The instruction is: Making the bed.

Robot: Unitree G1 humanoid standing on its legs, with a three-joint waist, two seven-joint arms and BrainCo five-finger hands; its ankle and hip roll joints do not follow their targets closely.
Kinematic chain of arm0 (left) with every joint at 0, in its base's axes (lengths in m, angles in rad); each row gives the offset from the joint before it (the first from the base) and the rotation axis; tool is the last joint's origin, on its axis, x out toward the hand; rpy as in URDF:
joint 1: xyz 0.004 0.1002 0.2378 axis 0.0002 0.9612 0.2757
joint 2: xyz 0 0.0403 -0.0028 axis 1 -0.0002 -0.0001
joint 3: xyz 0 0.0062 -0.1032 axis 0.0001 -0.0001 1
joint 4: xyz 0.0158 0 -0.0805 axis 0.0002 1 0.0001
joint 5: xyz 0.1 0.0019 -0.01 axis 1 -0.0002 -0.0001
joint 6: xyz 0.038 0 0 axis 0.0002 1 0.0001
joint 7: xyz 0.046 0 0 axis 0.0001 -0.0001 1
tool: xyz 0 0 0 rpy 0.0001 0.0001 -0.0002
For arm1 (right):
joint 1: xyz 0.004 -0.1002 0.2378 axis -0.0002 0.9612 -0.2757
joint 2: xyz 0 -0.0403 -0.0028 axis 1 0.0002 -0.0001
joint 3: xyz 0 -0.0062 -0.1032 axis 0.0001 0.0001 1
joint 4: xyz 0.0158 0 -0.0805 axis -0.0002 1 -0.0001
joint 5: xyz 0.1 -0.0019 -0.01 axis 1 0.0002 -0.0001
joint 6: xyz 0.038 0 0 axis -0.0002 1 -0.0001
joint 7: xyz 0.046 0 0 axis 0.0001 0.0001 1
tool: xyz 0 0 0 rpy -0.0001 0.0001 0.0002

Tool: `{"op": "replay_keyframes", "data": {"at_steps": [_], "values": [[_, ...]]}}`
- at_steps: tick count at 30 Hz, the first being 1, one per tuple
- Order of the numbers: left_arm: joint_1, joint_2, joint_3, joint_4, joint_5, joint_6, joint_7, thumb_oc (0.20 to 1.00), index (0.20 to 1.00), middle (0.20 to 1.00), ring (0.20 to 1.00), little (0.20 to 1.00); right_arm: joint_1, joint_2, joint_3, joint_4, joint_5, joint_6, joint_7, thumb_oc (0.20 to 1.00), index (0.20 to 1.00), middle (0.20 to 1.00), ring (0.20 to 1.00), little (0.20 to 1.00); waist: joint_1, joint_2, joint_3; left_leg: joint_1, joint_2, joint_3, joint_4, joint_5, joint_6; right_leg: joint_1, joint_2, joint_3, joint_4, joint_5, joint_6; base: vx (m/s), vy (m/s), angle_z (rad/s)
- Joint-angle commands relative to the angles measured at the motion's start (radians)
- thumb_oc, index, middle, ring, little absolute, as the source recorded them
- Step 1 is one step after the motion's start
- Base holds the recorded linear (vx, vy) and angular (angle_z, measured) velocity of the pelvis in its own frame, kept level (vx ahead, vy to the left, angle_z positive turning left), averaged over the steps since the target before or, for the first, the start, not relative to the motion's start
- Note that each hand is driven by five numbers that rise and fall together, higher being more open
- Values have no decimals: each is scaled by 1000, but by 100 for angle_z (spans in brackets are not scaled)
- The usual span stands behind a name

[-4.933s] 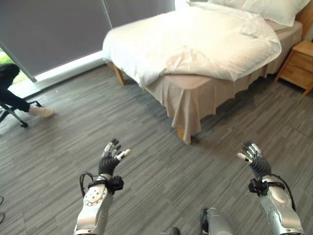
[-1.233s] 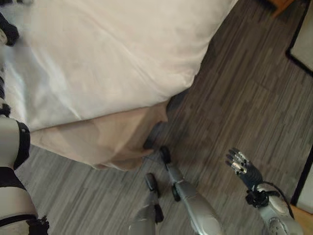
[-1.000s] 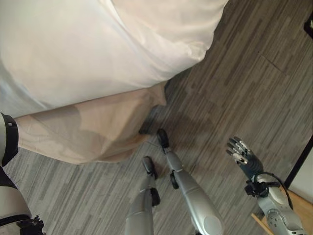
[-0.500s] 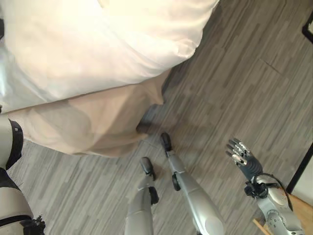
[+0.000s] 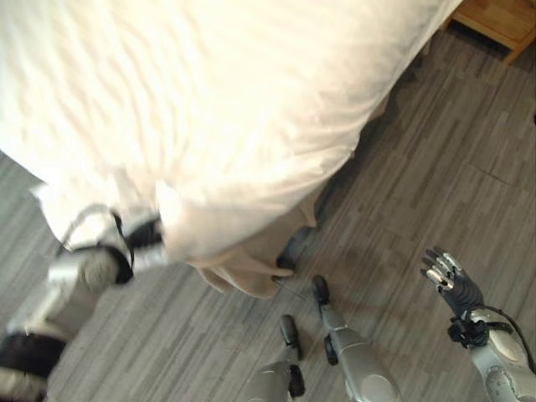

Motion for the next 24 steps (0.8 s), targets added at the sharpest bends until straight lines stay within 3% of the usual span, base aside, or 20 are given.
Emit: {"op": "replay_keyframes", "data": {"at_steps": [1, 2, 4, 9, 10, 11, 12, 13, 14, 15, 19, 20, 21, 23, 24], "values": [[111, -50, -83, 138, 9, -34, -118, 200, 200, 200, 200, 200, -10, 23, -34, -27, -15, -28, 43, 1000, 1000, 1000, 1000, 1000, 17, -32, -54, 4, 8, 9, 11, 20, -6, 152, -18, -52, 12, -156, 74, 10, 6, 7], [112, -51, -83, 139, 10, -35, -118, 200, 200, 200, 200, 200, -10, 22, -34, -27, -15, -27, 43, 1000, 1000, 1000, 1000, 1000, 16, -31, -53, 5, 8, 9, 11, 20, -6, 153, -18, -53, 12, -156, 74, -13, -7, 13], [193, -187, -174, 299, 79, -58, -114, 200, 200, 200, 200, 200, -13, 29, -30, -33, -26, -33, 38, 1000, 1000, 1000, 1000, 1000, 28, -31, -81, 58, 8, 1, 11, 10, -1, 210, -16, -61, 12, -172, 71, -38, -24, 17], [186, -401, -362, 629, 271, -116, -34, 200, 200, 200, 200, 200, 4, 39, -21, -60, -28, -53, 22, 1000, 1000, 1000, 1000, 1000, 37, -44, -109, 88, 7, -8, 11, 14, 1, 248, -14, -67, 12, -180, 65, -22, -29, 9], [194, -461, -362, 711, 278, -102, -39, 200, 200, 200, 200, 200, 22, 45, -27, -74, -28, -56, 16, 1000, 1000, 1000, 1000, 1000, 42, -51, -124, 93, 6, -12, 11, 14, 1, 256, -13, -69, 12, -183, 64, -8, -36, 2], [192, -467, -364, 721, 280, -104, -33, 200, 200, 200, 200, 200, 25, 43, -27, -76, -28, -56, 15, 1000, 1000, 1000, 1000, 1000, 41, -49, -125, 94, 5, -13, 11, 14, 1, 256, -13, -70, 12, -184, 63, -5, -44, 4], [181, -521, -315, 841, 247, -76, -13, 429, 429, 429, 429, 429, 45, 53, -38, -79, -33, -52, 6, 1000, 1000, 1000, 1000, 1000, 47, -52, -142, 101, 6, -18, 11, 14, 0, 269, -14, -79, 12, -189, 63, 0, -25, 5], [177, -526, -316, 850, 248, -77, -7, 1000, 1000, 1000, 1000, 1000, 45, 53, -38, -81, -34, -52, 6, 1000, 1000, 1000, 1000, 1000, 46, -52, -142, 102, 5, -18, 11, 14, 0, 270, -14, -79, 12, -190, 63, -8, -37, 7], [162, -540, -293, 900, 237, -68, 12, 1000, 1000, 1000, 1000, 1000, 51, 57, -41, -92, -41, -49, 2, 1000, 1000, 1000, 1000, 1000, 46, -53, -148, 105, 6, -19, 11, 14, 0, 274, -13, -83, 12, -192, 62, -12, -31, 5], [117, -526, -262, 906, 222, -64, 56, 1000, 1000, 1000, 1000, 1000, 51, 57, -40, -89, -44, -48, -5, 1000, 1000, 1000, 1000, 1000, 53, -53, -161, 109, 6, -25, 11, 15, -1, 282, -14, -90, 12, -195, 58, -14, -31, 5], [98, -452, -262, 792, 236, -80, 79, 1000, 1000, 1000, 1000, 1000, 38, 45, -34, -59, -47, -44, -21, 1000, 1000, 1000, 1000, 1000, 59, -50, -171, 120, 5, -31, 11, 13, -3, 297, -15, -101, 12, -200, 58, -15, -18, 8], [96, -343, -251, 603, 236, -99, 36, 1000, 1000, 1000, 1000, 1000, 24, 24, -31, -44, -51, -38, -18, 1000, 1000, 1000, 1000, 1000, 60, -43, -176, 128, 7, -31, 11, 12, -4, 307, -15, -106, 12, -203, 58, -29, -8, 13], [104, -333, -245, 584, 232, -94, 24, 1000, 1000, 1000, 1000, 1000, 23, 26, -30, -43, -51, -38, -18, 1000, 1000, 1000, 1000, 1000, 60, -46, -175, 129, 7, -31, 11, 12, -4, 308, -15, -106, 12, -203, 58, -31, 7, 12], [167, -104, -56, 164, 14, -74, -123, 1000, 1000, 1000, 1000, 1000, 28, 7, -42, -25, -44, -8, 9, 1000, 1000, 1000, 1000, 1000, 70, -32, -183, 143, 6, -33, 11, 7, -4, 324, -15, -112, 12, -207, 58, -5, 5, 2], [185, -95, -39, 141, 7, -64, -136, 1000, 1000, 1000, 1000, 1000, 27, 11, -38, -26, -43, -7, 10, 1000, 1000, 1000, 1000, 1000, 67, -37, -183, 142, 6, -32, 11, 9, -4, 323, -15, -112, 12, -205, 58, -8, -1, 7]]}}
